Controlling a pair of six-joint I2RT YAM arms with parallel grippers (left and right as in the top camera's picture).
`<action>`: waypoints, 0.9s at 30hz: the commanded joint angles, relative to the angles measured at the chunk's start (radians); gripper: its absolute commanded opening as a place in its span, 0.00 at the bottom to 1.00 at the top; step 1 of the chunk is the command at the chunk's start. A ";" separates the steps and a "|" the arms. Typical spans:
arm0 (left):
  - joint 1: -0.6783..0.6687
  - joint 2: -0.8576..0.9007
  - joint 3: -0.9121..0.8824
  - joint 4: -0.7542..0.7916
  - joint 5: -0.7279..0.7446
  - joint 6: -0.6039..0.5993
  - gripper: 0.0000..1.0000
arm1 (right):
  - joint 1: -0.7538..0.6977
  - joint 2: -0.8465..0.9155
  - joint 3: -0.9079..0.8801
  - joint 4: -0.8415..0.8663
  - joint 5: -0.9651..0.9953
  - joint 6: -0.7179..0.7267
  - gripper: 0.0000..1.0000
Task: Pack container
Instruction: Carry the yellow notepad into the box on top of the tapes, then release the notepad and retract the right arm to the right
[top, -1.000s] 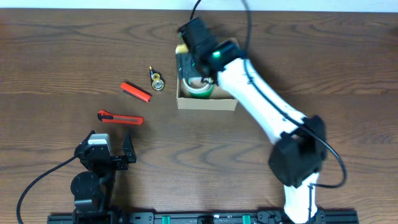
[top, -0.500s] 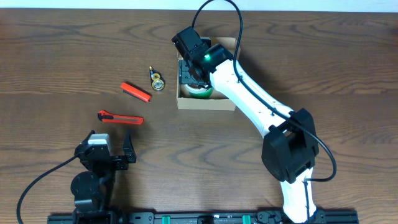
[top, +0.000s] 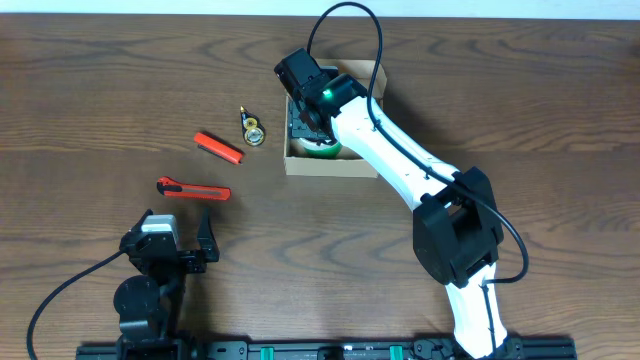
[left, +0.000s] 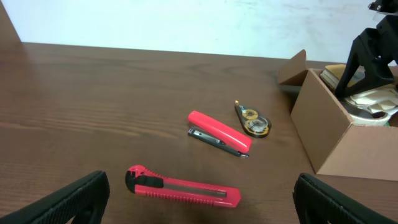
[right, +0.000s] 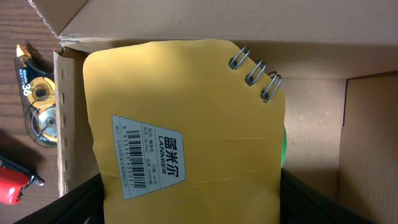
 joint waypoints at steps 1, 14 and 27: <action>0.004 -0.006 -0.028 -0.005 -0.007 0.007 0.95 | -0.003 0.006 0.004 0.013 0.040 0.003 0.74; 0.004 -0.006 -0.028 -0.005 -0.007 0.007 0.95 | -0.003 0.000 0.005 0.009 0.027 -0.009 0.93; 0.004 -0.006 -0.028 -0.005 -0.007 0.007 0.95 | -0.037 -0.311 0.014 -0.169 0.006 -0.130 0.99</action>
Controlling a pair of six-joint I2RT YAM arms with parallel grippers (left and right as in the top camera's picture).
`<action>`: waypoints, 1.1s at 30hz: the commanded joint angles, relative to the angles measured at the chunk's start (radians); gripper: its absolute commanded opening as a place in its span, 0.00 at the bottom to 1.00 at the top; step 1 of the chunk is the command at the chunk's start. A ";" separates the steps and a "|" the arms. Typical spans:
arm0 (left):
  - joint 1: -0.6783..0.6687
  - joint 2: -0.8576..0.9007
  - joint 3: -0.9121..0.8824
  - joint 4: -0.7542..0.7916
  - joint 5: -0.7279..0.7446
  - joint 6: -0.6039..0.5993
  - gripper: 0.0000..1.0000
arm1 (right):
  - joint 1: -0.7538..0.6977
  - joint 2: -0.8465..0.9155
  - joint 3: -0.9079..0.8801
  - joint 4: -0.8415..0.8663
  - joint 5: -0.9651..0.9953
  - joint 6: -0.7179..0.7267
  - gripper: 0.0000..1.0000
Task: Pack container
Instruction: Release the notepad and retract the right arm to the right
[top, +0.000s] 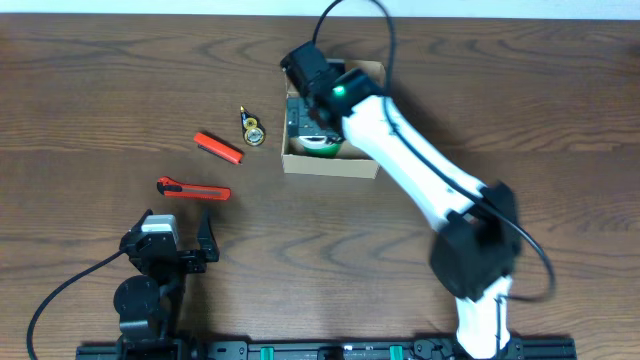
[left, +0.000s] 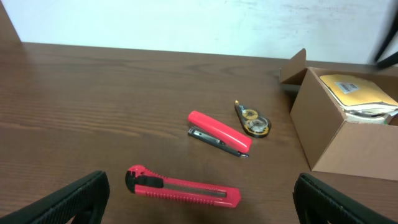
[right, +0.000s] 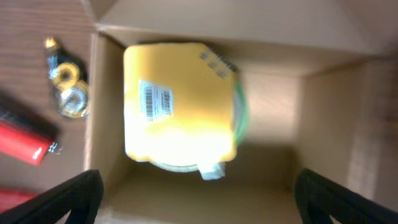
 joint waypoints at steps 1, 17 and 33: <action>0.004 -0.006 -0.028 -0.005 -0.007 0.007 0.95 | -0.037 -0.174 0.014 -0.065 0.000 -0.083 0.99; 0.004 -0.006 -0.028 -0.005 -0.007 0.007 0.95 | -0.127 -0.620 0.011 -0.387 -0.108 -0.306 0.99; 0.002 -0.006 -0.027 0.073 0.192 -0.013 0.95 | -0.127 -0.623 0.008 -0.451 -0.108 -0.298 0.99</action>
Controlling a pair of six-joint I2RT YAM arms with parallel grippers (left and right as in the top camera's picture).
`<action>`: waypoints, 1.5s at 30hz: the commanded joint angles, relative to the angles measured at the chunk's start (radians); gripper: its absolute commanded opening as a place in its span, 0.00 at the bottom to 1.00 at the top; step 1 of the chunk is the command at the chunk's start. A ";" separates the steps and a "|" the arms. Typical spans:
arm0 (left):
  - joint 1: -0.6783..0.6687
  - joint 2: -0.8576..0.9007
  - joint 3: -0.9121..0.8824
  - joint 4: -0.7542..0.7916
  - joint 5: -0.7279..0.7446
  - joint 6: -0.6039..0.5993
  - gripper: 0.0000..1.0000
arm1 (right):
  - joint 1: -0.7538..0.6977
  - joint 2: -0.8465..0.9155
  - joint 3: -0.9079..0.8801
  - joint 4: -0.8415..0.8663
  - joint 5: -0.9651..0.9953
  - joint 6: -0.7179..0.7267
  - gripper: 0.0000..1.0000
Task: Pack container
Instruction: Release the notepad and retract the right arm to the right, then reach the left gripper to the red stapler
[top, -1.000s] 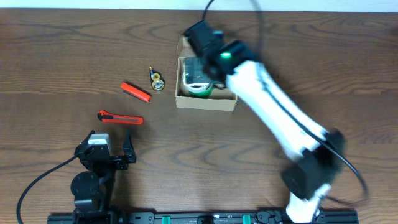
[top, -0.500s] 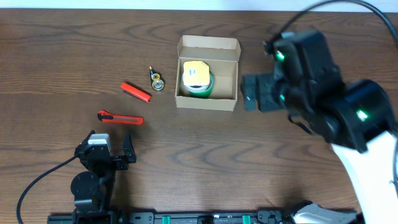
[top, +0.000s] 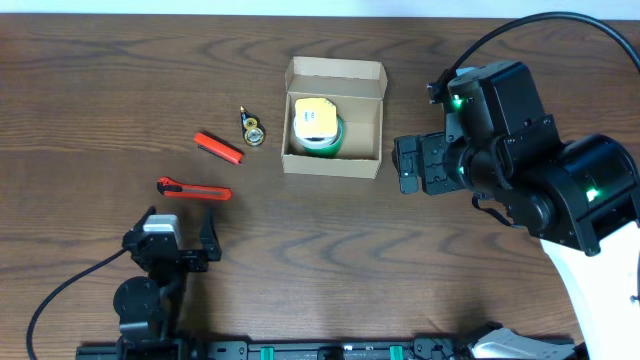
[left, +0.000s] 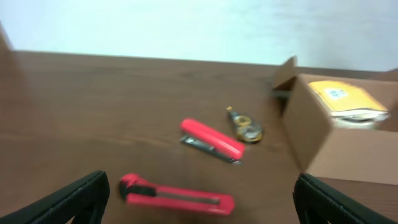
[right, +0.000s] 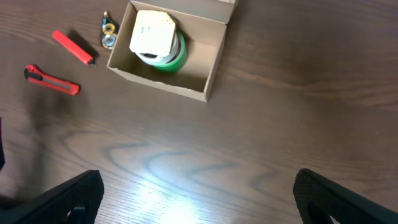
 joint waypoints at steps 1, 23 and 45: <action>0.002 -0.006 -0.014 0.046 0.186 -0.031 0.95 | -0.008 0.001 0.001 -0.003 -0.004 -0.018 0.99; 0.002 0.726 0.774 -0.476 0.059 -0.237 0.95 | -0.008 0.001 0.001 -0.003 -0.004 -0.018 0.99; 0.002 1.587 1.028 -0.250 0.097 -1.011 0.95 | -0.008 0.001 0.001 -0.003 -0.004 -0.018 0.99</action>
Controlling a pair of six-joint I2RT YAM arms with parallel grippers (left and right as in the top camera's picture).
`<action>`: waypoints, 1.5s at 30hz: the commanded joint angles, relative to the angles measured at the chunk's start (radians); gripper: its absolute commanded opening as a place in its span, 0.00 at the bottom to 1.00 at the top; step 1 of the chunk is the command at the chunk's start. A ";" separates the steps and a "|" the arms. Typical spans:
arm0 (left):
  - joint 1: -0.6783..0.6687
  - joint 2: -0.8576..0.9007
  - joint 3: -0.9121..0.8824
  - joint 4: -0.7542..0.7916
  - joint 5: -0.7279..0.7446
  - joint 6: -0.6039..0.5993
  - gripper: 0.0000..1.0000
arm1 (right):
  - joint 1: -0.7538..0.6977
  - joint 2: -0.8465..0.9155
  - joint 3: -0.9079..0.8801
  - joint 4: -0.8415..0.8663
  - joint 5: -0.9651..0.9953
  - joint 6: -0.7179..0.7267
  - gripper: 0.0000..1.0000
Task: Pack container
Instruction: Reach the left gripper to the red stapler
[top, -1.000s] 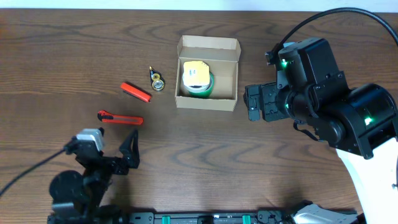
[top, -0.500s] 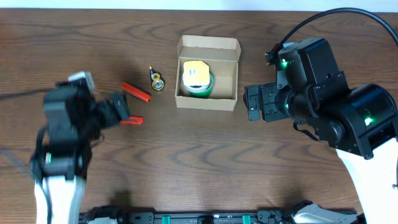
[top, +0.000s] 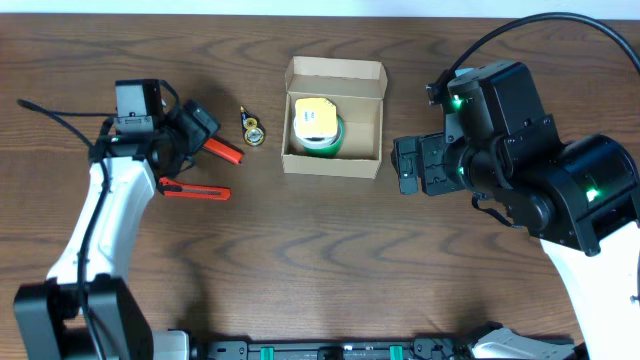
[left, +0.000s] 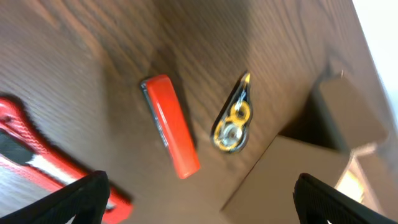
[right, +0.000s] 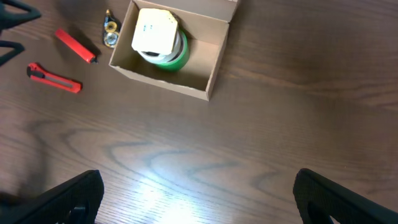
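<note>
An open cardboard box (top: 330, 166) stands at the back middle. Inside it a yellow spiral notebook (top: 313, 119) lies on a green tape roll (right: 172, 55). Left of the box lie a correction tape dispenser (top: 253, 129), a red stapler (top: 224, 151) and a red utility knife (top: 195, 190). My left gripper (top: 203, 128) hangs open just above the stapler (left: 170, 124), with nothing between its fingers. Far to the right, my right gripper (right: 199, 202) is open and empty, raised high above the table.
The box's flaps (top: 336, 72) stand open at its far side. The right arm's body (top: 520, 150) fills the right part of the overhead view. Bare dark wood table (top: 320, 270) stretches in front of the box.
My left arm has left its resting place at the table's near edge and now reaches over the stapler, gripper open. The right arm and all objects are where they were.
At first my right gripper was down in the box with the yellow notebook right under it. Then it was above the box, the notebook lying on the green roll. Then it stood high at the right. Now the left gripper is over the stapler.
</note>
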 joint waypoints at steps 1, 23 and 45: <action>0.002 0.042 0.021 0.044 0.020 -0.227 0.95 | -0.008 0.001 0.002 -0.002 0.003 -0.016 0.99; -0.046 0.146 0.125 -0.135 -0.225 -0.425 0.96 | -0.008 0.001 0.002 -0.002 0.003 -0.016 0.99; -0.084 0.441 0.375 -0.265 -0.134 -0.364 0.96 | -0.008 0.001 0.002 -0.002 0.003 -0.016 0.99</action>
